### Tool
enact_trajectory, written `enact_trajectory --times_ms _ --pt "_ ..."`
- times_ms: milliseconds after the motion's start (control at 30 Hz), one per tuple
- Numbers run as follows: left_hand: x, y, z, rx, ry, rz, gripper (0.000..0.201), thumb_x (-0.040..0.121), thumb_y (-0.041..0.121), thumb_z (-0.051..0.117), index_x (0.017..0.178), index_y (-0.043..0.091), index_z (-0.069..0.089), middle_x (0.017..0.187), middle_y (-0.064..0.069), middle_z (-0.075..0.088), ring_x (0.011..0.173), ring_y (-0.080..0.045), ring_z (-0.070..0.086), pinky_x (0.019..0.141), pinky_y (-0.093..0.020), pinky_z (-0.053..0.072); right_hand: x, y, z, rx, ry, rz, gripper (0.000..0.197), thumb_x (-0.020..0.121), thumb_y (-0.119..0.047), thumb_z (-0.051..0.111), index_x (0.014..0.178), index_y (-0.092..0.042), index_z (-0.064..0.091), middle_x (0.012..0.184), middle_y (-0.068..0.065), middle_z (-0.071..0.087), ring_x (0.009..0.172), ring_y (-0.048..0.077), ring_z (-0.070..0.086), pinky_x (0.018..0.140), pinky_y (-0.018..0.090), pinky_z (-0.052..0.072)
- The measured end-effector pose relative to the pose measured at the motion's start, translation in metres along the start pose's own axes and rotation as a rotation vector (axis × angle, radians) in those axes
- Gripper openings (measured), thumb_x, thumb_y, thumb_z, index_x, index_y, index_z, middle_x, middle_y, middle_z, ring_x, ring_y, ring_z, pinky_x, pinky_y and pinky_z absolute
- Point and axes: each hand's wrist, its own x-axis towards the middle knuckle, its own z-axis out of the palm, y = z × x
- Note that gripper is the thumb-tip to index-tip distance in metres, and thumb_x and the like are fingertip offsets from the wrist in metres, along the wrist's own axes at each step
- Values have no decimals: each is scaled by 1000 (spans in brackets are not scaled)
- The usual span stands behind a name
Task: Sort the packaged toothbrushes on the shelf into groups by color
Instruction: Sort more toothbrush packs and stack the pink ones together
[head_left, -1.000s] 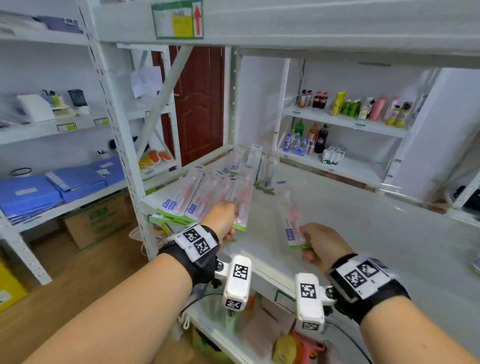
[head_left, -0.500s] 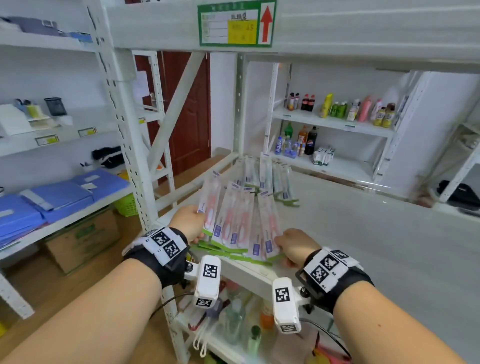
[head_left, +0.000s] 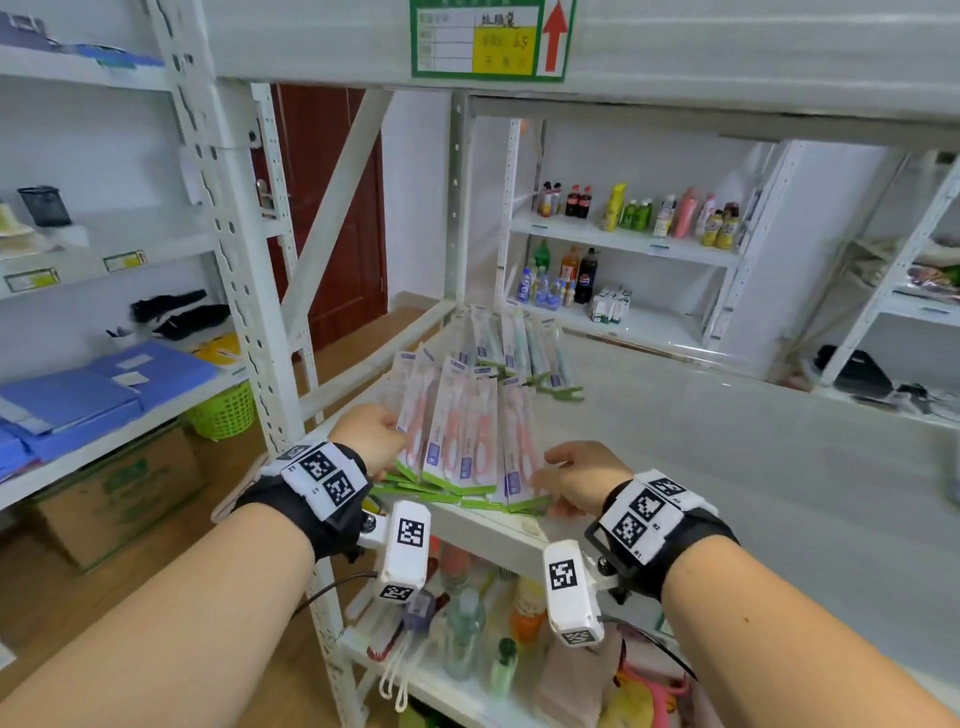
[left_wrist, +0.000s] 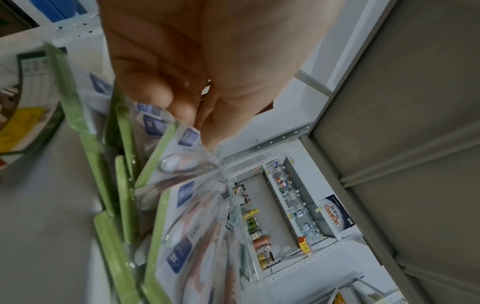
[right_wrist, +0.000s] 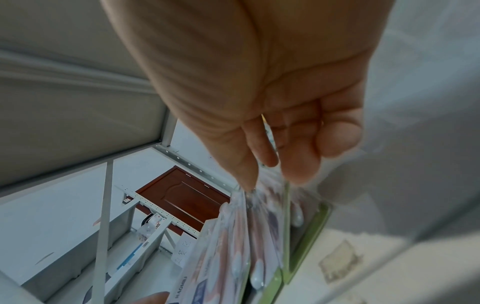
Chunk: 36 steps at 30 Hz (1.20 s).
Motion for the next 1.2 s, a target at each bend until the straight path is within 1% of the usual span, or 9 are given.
enact_trajectory --times_ms 67,167,333,500,667,833,933,1033,1200 --pt "-1 3 -1 -27 30 29 46 89 10 51 135 7 48 112 -19 64 62 -27 58 60 -34 52 -3 0 -6 -12 23 -25 50 82 -23 68 128 -9 52 75 8 66 56 17 61 51 24 51" --pt "-5 14 5 -121 76 95 45 88 10 53 133 9 50 125 -15 60 99 -36 62 84 -37 53 -9 4 -19 11 76 -57 44 87 -23 63 128 -10 53 81 7 66 58 16 61 50 23 50" --pt "-17 59 46 -265 -26 178 36 89 5 48 123 10 59 95 -13 63 53 -14 48 34 -13 38 -28 23 -60 82 177 -73 36 88 -21 61 122 -10 58 87 4 64 52 14 59 45 20 48" --pt "-42 119 119 -416 -210 169 29 89 1 53 117 5 60 63 -4 49 38 -7 46 37 -15 36 -59 69 -126 132 336 -57 30 89 -20 61 117 -11 61 95 5 64 51 12 58 43 18 46" --pt "-80 188 208 -437 -430 172 27 89 0 56 115 0 59 67 -6 52 46 -10 52 38 -13 43 -107 140 -215 110 583 -18 25 89 -21 61 112 -12 64 91 -1 65 54 8 60 45 14 44" --pt "-141 250 307 -417 -611 227 27 89 -3 54 115 -4 58 68 -7 51 55 -16 47 40 -14 41 -169 229 -309 52 882 121 26 87 -17 60 109 -6 68 102 12 70 86 26 64 77 29 49" --pt "-178 278 362 -328 -680 300 18 89 1 56 105 -1 62 74 -14 56 65 -24 53 64 -30 52 -210 282 -355 59 988 248 31 87 -14 62 116 -4 64 119 17 63 109 31 58 93 33 42" --pt "-208 297 406 -131 -727 410 26 91 16 56 114 5 61 117 -19 59 110 -29 57 98 -36 42 -243 326 -385 37 958 382 39 87 -19 64 123 -5 58 126 17 59 113 32 55 93 32 39" --pt "-242 316 447 38 -736 482 51 92 31 53 137 10 44 131 -6 52 109 -20 55 95 -29 43 -266 368 -404 45 721 442 60 86 -34 65 138 -10 45 142 16 44 124 31 48 91 29 36"
